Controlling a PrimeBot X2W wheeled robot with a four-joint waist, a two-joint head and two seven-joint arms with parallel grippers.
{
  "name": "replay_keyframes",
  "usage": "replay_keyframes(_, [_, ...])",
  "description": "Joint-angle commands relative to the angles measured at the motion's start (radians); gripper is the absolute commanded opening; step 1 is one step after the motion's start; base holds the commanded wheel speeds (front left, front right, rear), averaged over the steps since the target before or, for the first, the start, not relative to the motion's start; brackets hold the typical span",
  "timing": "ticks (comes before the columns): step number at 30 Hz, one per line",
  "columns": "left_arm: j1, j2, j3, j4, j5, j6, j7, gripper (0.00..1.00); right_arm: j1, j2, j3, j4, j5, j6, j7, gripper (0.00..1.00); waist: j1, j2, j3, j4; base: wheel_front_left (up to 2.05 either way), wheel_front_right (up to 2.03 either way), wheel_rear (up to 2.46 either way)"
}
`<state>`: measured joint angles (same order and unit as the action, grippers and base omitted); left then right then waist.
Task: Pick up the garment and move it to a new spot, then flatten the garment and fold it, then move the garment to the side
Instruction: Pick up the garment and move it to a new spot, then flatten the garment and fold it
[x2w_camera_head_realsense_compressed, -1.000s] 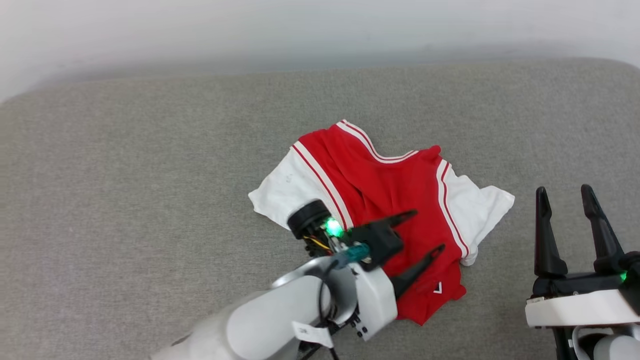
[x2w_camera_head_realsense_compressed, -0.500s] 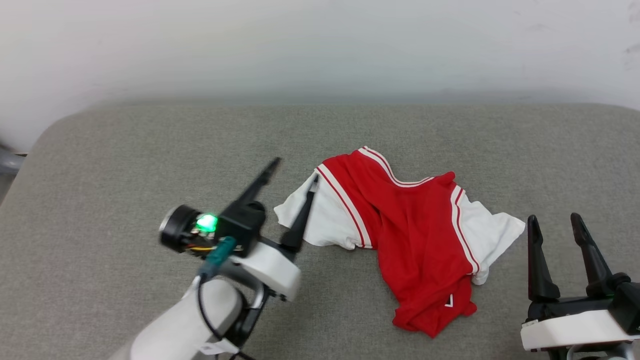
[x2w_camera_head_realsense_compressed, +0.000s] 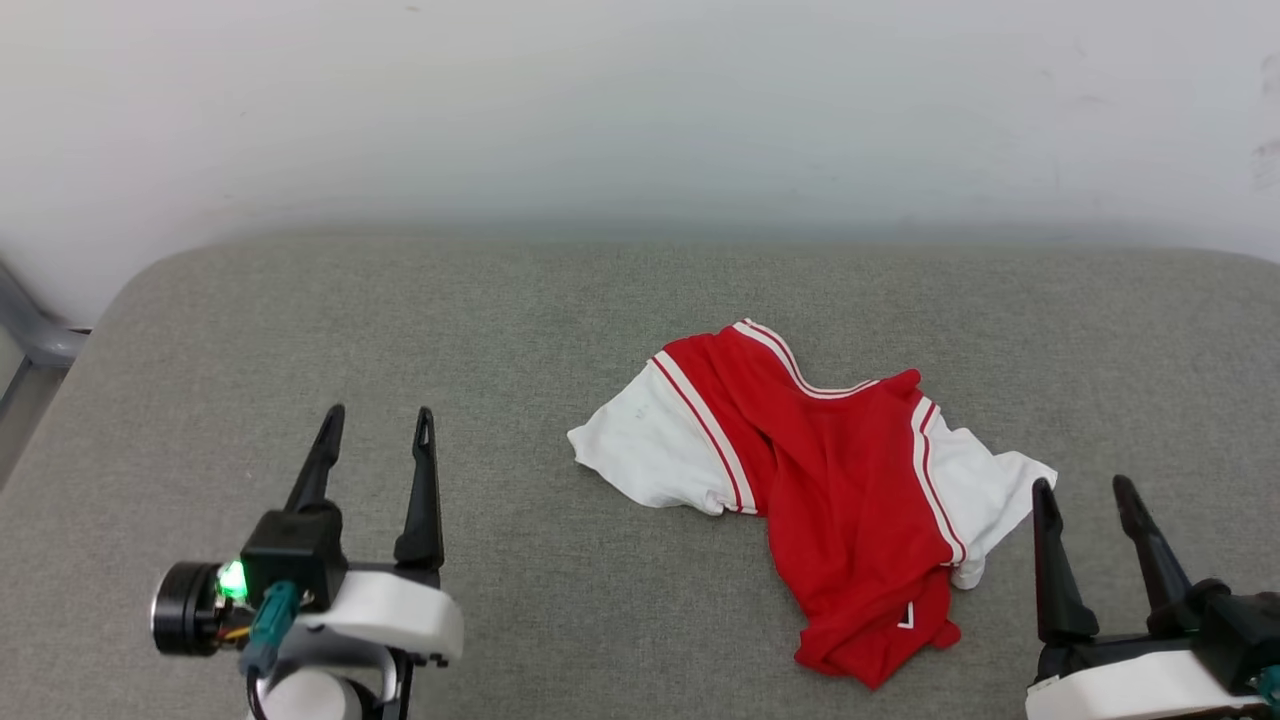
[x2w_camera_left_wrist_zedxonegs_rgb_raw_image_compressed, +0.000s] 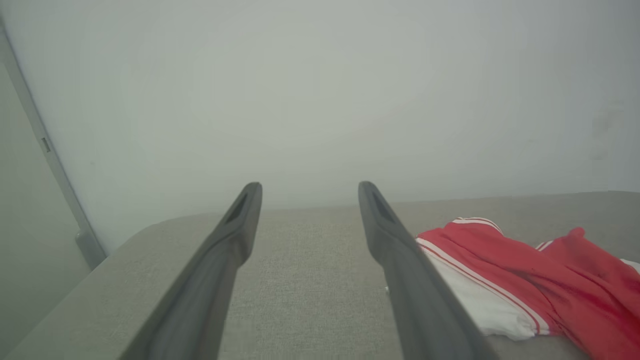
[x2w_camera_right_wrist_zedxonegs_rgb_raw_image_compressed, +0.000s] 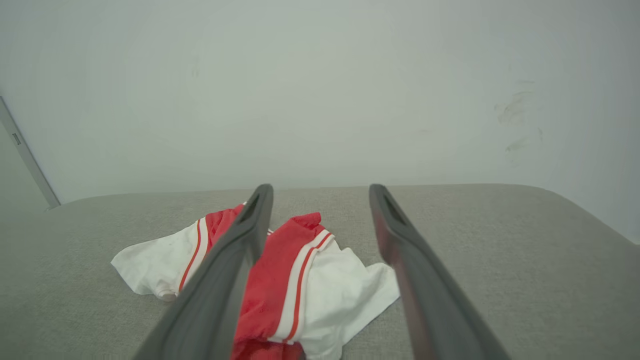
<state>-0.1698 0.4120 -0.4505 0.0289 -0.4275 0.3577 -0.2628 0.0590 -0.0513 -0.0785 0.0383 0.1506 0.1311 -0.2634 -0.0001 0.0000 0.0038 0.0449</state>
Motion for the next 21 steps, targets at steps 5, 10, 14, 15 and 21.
replay_keyframes(5, [0.143, -0.096, 0.12, 0.015, 0.091, -0.065, -0.003, 1.0, 0.025, 0.002, 0.024, 0.024, 0.019, -0.001, -0.002, 1.0, 0.0001, 0.0, -0.016, -0.002, 0.0, 0.0, 0.0])
replay_keyframes(10, [0.177, -0.134, 0.169, 0.031, 0.136, -0.112, -0.003, 1.0, 0.034, 0.002, 0.032, 0.036, 0.022, -0.001, -0.002, 1.0, 0.0001, 0.0, -0.02, 0.002, 0.0, 0.0, 0.0])
replay_keyframes(14, [0.199, -0.167, 0.217, 0.044, 0.177, -0.149, -0.003, 1.0, 0.043, 0.002, 0.033, 0.048, 0.024, -0.001, -0.002, 1.0, 0.0001, 0.0, -0.025, 0.004, 0.0, 0.0, 0.0])
replay_keyframes(15, [0.205, -0.176, 0.226, 0.046, 0.186, -0.157, -0.003, 1.0, 0.044, 0.002, 0.032, 0.051, 0.025, -0.001, -0.002, 1.0, 0.0001, 0.0, -0.026, 0.005, 0.0, 0.0, 0.0])
replay_keyframes(21, [0.228, -0.22, 0.278, 0.065, 0.233, -0.207, -0.003, 1.0, 0.046, 0.002, 0.031, 0.065, 0.03, -0.001, -0.002, 1.0, 0.0001, 0.0, -0.031, 0.006, 0.0, 0.0, 0.0])
